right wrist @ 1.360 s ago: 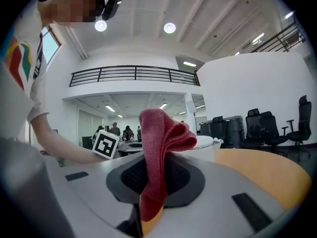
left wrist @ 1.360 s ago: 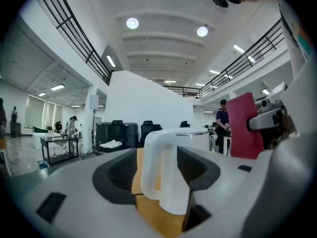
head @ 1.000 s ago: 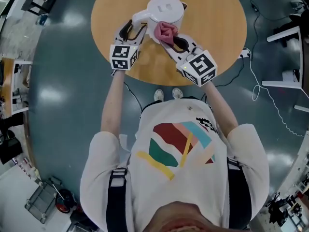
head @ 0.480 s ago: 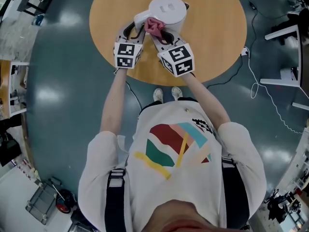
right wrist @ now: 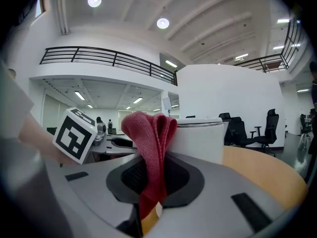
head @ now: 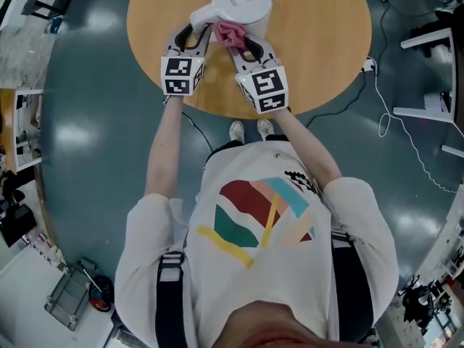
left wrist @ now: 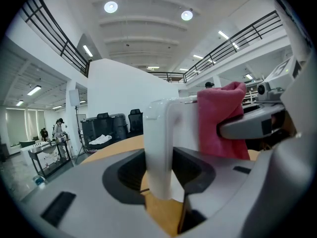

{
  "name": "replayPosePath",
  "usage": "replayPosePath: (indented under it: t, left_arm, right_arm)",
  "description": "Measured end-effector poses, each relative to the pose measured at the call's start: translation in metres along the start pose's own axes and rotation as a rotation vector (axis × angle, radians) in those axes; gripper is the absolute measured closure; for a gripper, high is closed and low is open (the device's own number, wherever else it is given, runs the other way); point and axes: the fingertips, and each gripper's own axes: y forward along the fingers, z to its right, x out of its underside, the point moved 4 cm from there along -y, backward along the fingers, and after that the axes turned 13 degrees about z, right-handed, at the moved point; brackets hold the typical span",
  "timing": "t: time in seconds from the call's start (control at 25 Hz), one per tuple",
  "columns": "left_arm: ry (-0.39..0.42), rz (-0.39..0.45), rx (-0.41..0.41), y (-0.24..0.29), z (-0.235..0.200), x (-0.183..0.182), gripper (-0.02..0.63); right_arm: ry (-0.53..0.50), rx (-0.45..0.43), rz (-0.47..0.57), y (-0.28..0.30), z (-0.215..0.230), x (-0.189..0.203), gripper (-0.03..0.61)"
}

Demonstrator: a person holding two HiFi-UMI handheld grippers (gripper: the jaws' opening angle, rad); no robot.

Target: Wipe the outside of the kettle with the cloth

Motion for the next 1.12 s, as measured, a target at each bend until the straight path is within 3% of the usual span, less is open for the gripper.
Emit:
replayPosePath:
  t: [0.28, 0.56, 0.88, 1.12]
  left_arm:
    - [-0.007, 0.0, -0.017, 0.01, -0.001, -0.004, 0.414]
    - [-0.001, -0.004, -0.037, 0.016, -0.002, -0.004, 0.414]
    - [0.005, -0.008, -0.031, 0.022, -0.003, -0.001, 0.415]
    - [0.0, -0.011, -0.033, 0.023, -0.004, 0.0, 0.414]
  right_arm:
    - [-0.002, 0.002, 0.023, -0.021, 0.043, -0.008, 0.534]
    - [0.007, 0.07, 0.019, -0.026, 0.094, -0.009, 0.534]
    - [0.032, 0.134, 0.007, -0.005, 0.152, 0.0, 0.534]
    - [0.018, 0.121, -0.009, 0.016, 0.164, 0.001, 0.534]
